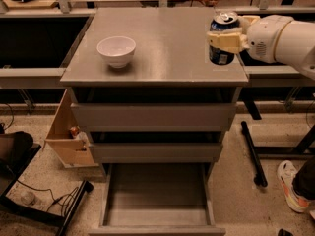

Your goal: Place pepsi can into bottom drawer

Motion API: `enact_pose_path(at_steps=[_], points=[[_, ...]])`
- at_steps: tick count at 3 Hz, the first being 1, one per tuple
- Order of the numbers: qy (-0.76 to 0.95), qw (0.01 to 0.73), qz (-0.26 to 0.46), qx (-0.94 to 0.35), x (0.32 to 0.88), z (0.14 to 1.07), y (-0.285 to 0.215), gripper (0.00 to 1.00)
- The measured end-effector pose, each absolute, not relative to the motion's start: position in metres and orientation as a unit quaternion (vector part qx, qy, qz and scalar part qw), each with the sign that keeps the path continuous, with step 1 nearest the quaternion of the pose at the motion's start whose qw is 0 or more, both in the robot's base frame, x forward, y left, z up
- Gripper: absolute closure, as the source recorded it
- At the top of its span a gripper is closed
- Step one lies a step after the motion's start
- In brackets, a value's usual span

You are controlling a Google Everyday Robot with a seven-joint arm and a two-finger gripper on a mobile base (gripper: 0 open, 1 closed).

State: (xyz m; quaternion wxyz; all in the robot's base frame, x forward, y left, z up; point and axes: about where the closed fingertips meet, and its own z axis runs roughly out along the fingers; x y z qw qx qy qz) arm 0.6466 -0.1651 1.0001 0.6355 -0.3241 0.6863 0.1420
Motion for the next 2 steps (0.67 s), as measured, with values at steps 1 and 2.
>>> enact_pose_path(at_steps=[1,2], points=[[0.688,0.63,0.155,-0.325,0.615,0.975,-0.177,1.0],[0.68,0.639,0.173,-0.315,0.602,0.932,-0.183,1.0]])
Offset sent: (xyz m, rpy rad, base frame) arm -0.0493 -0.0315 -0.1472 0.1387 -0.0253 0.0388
